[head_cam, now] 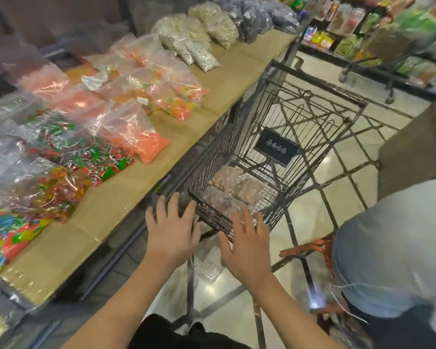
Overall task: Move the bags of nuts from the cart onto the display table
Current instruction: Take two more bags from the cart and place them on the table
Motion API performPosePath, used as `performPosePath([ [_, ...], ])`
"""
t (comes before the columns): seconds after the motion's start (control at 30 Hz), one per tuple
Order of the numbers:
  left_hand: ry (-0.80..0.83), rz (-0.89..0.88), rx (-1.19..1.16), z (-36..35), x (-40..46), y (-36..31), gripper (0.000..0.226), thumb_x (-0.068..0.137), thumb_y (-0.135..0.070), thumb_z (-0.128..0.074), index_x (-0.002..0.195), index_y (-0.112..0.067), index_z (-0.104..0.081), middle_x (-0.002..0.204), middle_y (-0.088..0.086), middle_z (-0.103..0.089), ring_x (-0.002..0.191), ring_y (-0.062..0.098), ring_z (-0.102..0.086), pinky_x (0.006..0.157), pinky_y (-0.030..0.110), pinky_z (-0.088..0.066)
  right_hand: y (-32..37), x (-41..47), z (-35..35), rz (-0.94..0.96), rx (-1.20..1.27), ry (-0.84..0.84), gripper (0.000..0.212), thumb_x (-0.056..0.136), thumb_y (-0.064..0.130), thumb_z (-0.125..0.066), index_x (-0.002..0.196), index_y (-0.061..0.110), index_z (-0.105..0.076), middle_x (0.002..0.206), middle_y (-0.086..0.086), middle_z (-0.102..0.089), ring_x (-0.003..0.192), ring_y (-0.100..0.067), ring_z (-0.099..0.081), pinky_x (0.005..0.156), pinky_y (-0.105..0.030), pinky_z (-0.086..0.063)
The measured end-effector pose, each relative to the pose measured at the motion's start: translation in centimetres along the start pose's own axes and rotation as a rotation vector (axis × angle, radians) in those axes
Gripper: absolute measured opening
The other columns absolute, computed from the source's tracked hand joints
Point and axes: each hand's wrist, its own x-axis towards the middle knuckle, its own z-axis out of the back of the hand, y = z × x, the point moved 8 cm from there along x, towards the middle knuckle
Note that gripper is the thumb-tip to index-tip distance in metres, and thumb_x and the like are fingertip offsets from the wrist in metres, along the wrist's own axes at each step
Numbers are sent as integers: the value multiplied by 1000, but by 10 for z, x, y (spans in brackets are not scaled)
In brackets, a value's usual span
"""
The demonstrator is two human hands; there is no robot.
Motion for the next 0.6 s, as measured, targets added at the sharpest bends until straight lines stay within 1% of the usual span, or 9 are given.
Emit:
performPosePath([
  [0.07,21,-48,3,-12,19,-19,54,92,-48,-55,139,-23,-59,153,21,-46,140,48,-40,107,69,-31,-21,11,-1,-46,6,2,69,101,59,-34,156,18,-41,163,-14,-39,150,-48,-29,119,-63,-29],
  [0.13,22,-114,3,-21,38,-33,54,90,-46,-58,137,-19,-63,150,23,-49,136,49,-44,105,71,-35,-37,24,-5,-82,14,27,71,101,60,-30,158,19,-38,165,-14,-35,152,-47,-25,120,-63,-27],
  [0.2,65,-119,6,-31,64,-43,58,96,-50,-51,146,-22,-53,159,20,-39,144,47,-34,110,69,-29,-52,41,-10,-111,21,46,72,100,61,-24,159,21,-37,167,-14,-32,153,-47,-22,121,-62,-26],
  [0.27,93,-124,14,-39,96,-50,62,99,-53,-44,153,-23,-43,164,17,-31,149,45,-26,114,66,-24,-67,60,-13,-131,22,32,72,100,61,-25,156,20,-42,165,-14,-36,151,-48,-26,119,-62,-30],
  [0.37,133,-143,28,-55,147,-60,64,97,-53,-37,152,-22,-47,161,18,-35,147,46,-30,112,66,-29,-91,98,-22,-167,31,47,69,101,59,-28,154,18,-45,163,-14,-38,149,-49,-30,119,-62,-29],
  [0.47,227,-184,43,-83,205,-72,68,94,-53,-30,153,-22,-43,162,19,-32,148,45,-28,115,63,-27,-116,150,-40,-193,16,94,74,100,62,-19,155,17,-42,164,-15,-36,152,-44,-27,123,-61,-22],
  [0.53,286,-215,57,-102,243,-83,64,96,-49,-35,152,-20,-44,161,20,-33,146,44,-30,115,59,-29,-134,183,-51,-231,24,128,76,98,62,-18,154,17,-43,163,-16,-37,151,-44,-28,125,-60,-20],
  [0.6,327,-244,63,-121,276,-92,60,96,-45,-38,149,-18,-47,156,20,-38,142,42,-36,112,56,-36,-148,215,-64,-265,20,150,75,98,60,-21,154,14,-42,161,-17,-40,148,-45,-32,124,-59,-22],
])
